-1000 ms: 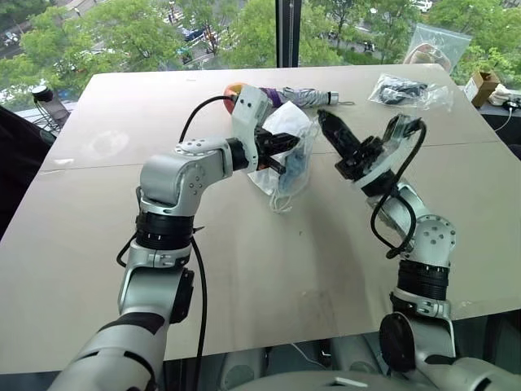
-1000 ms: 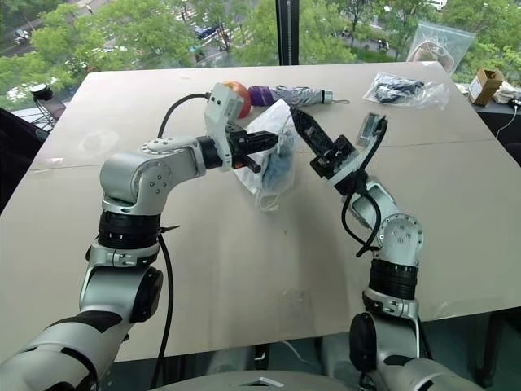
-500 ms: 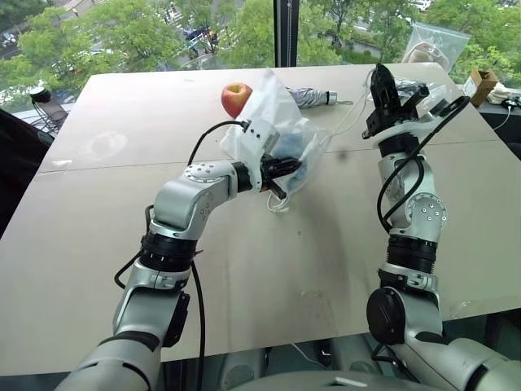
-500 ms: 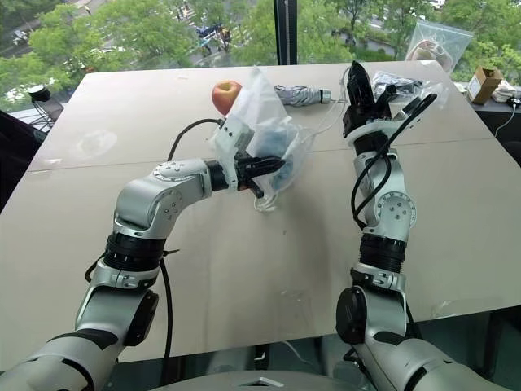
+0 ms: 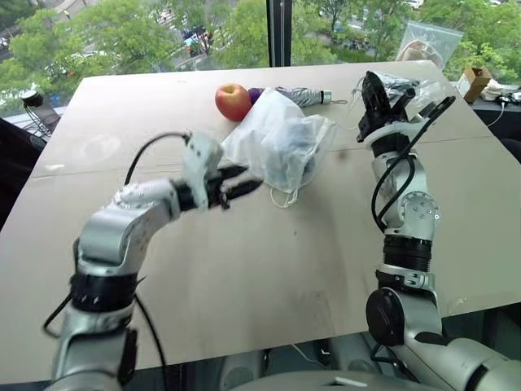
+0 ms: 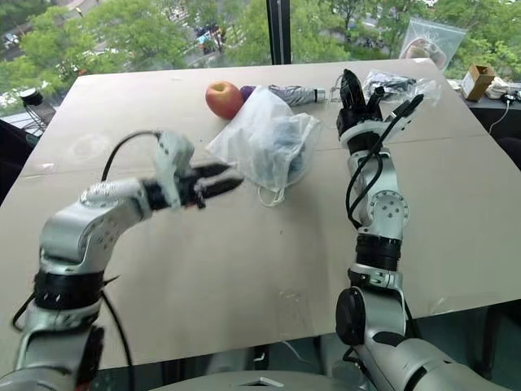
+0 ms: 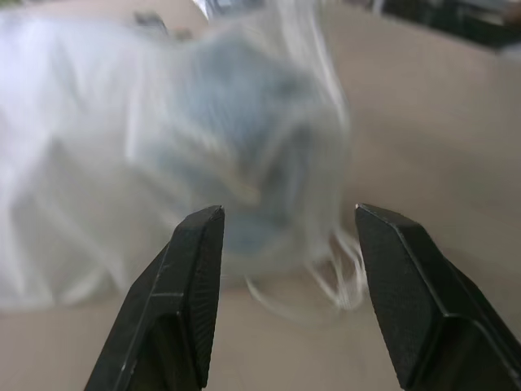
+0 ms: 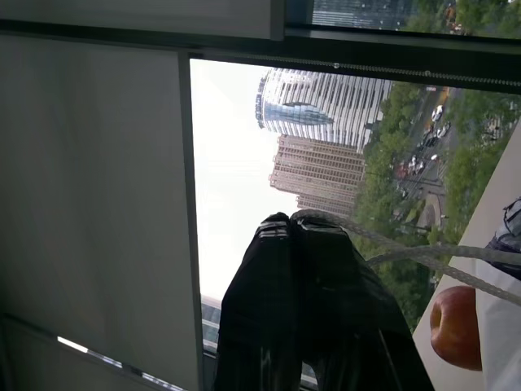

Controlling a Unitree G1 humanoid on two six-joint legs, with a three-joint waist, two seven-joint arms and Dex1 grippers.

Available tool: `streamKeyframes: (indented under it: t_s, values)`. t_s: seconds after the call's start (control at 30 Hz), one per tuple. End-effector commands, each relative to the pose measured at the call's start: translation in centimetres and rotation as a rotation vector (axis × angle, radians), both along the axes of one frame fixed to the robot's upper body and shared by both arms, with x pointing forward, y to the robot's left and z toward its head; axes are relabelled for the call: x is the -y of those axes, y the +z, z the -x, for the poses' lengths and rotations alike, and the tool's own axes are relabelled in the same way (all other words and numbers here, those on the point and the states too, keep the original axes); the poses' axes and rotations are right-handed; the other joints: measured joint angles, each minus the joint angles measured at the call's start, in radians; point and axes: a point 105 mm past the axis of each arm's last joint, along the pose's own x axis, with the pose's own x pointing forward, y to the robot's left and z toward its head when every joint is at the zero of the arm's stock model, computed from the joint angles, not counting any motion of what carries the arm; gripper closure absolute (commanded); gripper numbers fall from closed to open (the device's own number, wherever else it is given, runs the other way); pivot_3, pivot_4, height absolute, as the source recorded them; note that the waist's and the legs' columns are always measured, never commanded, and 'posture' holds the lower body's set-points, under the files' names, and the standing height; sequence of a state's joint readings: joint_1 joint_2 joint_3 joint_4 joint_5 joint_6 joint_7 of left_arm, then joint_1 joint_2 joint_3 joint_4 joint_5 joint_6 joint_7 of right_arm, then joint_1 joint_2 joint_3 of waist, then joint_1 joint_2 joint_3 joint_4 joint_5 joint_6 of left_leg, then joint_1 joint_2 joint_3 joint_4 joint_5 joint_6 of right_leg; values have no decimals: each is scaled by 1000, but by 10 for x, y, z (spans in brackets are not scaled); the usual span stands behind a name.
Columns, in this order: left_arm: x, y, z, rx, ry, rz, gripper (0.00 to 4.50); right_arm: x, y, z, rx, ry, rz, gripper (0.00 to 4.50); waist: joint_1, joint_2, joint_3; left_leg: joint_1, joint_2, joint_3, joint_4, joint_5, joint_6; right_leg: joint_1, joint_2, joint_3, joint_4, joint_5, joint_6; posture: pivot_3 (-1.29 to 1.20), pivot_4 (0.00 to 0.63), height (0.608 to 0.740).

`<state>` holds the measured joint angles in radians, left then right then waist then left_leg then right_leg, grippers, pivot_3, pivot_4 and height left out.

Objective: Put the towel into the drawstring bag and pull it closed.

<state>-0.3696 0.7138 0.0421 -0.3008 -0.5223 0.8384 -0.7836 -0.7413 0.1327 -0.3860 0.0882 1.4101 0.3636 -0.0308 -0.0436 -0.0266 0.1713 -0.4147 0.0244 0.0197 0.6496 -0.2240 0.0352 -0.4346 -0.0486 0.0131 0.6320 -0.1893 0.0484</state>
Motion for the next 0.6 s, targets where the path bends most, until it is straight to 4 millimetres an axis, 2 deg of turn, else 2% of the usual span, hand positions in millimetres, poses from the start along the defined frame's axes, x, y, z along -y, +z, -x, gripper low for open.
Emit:
streamKeyframes:
  t_s: [0.03, 0.17, 0.23, 0.27, 0.3, 0.4, 0.43, 0.6]
  values:
    - [19, -14, 11, -1, -70, -24, 1933, -19, 15, 9, 51, 45, -36, 4500, 10, 1, 1, 0, 0, 0, 0, 0, 0, 0, 0, 0, 0, 0, 0, 0, 150, 740]
    - [33, -34, 3, 31, -72, -67, 1933, -21, 18, 8, 54, 45, -38, 4500, 15, 1, 1, -1, -1, 0, 2, 0, 0, 1, -2, 0, 0, 0, 0, 0, 150, 740]
    - [43, -32, -6, 71, -52, 1, 1933, -21, 19, 8, 56, 44, -38, 4500, 16, 1, 1, 0, -2, 1, 2, 0, 0, 1, -2, 0, -1, 0, 0, 0, 150, 740]
    - [47, -33, -7, 99, -64, 8, 1521, -22, 19, 8, 58, 43, -36, 4500, 15, 1, 1, -1, -2, 1, 1, 0, 0, 1, -2, 0, -1, 0, 0, 0, 150, 740]
    - [50, -35, -9, 127, -73, 2, 1362, -22, 20, 8, 60, 42, -32, 4500, 14, 1, 1, -1, -2, 0, 1, 0, 0, 1, -2, 0, -1, 0, 0, 0, 150, 740]
    - [53, -37, -18, 221, -59, -40, 245, -21, 21, 9, 64, 38, -28, 4500, 10, 1, 1, -1, -2, 1, 0, 0, 0, 0, -2, 0, -1, 0, 0, 0, 150, 740]
    - [55, -38, -18, 226, -70, -40, 57, -21, 21, 9, 64, 37, -27, 4500, 8, 1, 1, -1, -1, 1, 0, 0, 0, 0, -1, 0, -1, 0, 0, 0, 150, 740]
    - [65, -52, -24, 220, -111, -68, 57, -18, 21, 9, 64, 28, -20, 4500, 6, 1, 1, 0, -1, 1, -1, 0, 0, 0, -1, 0, -1, 0, 0, 0, 150, 740]
